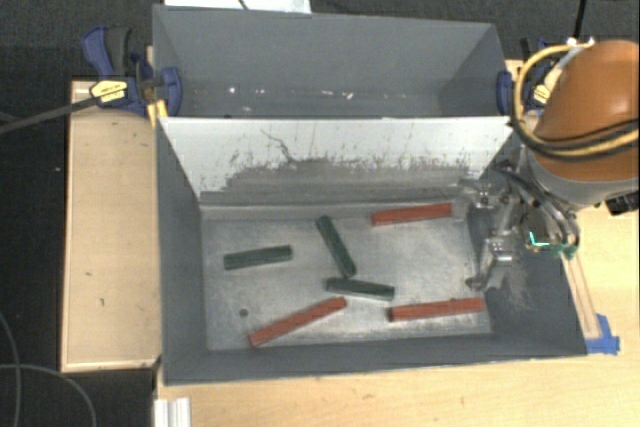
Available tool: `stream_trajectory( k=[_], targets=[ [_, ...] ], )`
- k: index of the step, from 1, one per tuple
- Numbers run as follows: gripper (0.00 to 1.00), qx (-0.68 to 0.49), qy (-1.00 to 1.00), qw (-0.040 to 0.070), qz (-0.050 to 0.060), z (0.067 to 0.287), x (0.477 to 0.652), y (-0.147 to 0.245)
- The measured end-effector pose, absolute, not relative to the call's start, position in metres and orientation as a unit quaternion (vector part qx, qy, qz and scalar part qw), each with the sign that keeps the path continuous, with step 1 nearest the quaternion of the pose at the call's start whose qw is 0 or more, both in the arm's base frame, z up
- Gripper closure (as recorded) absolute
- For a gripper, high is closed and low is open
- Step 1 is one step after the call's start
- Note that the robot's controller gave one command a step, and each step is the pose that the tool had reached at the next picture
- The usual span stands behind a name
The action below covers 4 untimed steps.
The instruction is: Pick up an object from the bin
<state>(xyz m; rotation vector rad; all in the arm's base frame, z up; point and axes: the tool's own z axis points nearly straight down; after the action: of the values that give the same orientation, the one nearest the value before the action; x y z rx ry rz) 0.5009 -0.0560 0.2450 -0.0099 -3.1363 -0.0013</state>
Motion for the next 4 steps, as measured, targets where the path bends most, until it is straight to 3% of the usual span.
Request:
stream_trajectory(
  k=[1,2,3,4],
  targets=[
    [0.0,-0.002,-1.0,-0.002,0.0,0.249,0.502,-0.056],
    [0.0,0.054,-0.999,-0.003,0.0,0.189,0.496,-0.043],
    [0.0,0.209,-0.978,0.0,0.0,0.163,0.482,-0.024],
    [0.0,0.157,-0.988,0.001,-0.001,0.124,0.477,-0.028]
  ],
)
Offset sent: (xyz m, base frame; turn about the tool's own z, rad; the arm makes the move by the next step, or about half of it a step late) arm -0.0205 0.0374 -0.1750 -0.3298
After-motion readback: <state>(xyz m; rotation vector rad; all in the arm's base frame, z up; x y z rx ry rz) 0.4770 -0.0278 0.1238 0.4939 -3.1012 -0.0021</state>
